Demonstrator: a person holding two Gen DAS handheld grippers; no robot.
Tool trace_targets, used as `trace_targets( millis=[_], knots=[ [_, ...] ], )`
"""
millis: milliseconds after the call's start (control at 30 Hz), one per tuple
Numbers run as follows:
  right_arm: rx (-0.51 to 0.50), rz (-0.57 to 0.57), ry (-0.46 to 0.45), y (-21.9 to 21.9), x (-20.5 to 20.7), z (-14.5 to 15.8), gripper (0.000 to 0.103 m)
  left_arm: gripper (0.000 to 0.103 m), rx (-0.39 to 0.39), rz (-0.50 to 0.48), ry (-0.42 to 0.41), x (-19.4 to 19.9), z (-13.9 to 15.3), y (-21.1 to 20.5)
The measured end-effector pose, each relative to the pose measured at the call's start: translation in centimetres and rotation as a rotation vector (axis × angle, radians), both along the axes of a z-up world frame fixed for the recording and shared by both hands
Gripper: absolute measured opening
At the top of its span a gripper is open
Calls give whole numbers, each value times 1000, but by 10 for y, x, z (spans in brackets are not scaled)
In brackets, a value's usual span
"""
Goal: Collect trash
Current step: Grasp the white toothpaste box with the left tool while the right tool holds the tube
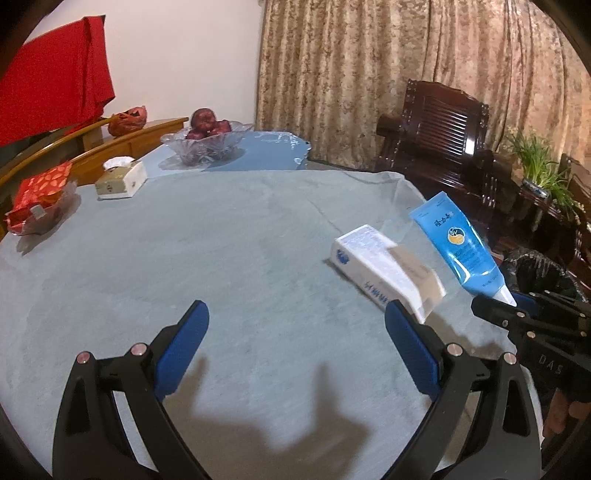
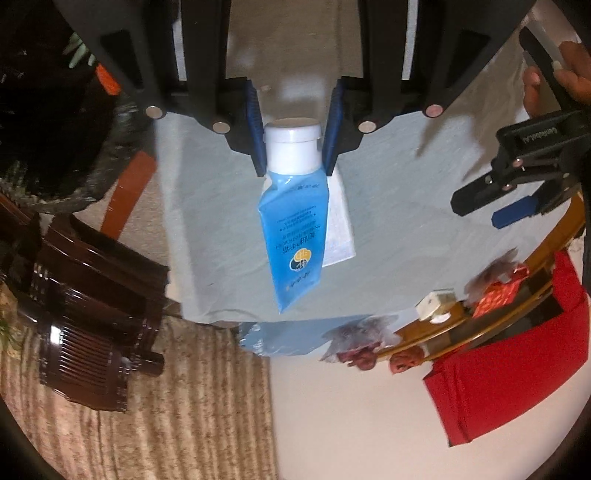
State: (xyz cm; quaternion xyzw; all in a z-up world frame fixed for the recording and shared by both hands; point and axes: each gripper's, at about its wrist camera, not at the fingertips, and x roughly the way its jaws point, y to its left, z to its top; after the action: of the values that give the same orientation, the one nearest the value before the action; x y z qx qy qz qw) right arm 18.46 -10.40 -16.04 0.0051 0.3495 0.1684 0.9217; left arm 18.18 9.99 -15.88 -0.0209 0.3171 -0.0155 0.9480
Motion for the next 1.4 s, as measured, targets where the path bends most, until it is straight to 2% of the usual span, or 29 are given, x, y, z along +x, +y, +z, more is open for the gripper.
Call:
trace_targets(
  millis=[467, 767, 933, 1167, 1400],
  knots=[
    [23, -127, 22, -55, 17, -1, 30, 94, -11, -99, 32, 53, -15, -77],
    [35, -165, 45, -73, 26, -8, 30, 94, 1, -64, 104, 86, -34, -103],
    [41, -168, 56, -77, 28, -13, 30, 94, 11, -39, 151, 102, -42, -109],
    [40, -167, 56, -78, 30, -13, 30, 93, 10, -15, 208, 106, -51, -100],
    [39, -153, 51, -73, 29, -11, 30, 93, 20, 24, 204, 93, -45, -69]
  ],
)
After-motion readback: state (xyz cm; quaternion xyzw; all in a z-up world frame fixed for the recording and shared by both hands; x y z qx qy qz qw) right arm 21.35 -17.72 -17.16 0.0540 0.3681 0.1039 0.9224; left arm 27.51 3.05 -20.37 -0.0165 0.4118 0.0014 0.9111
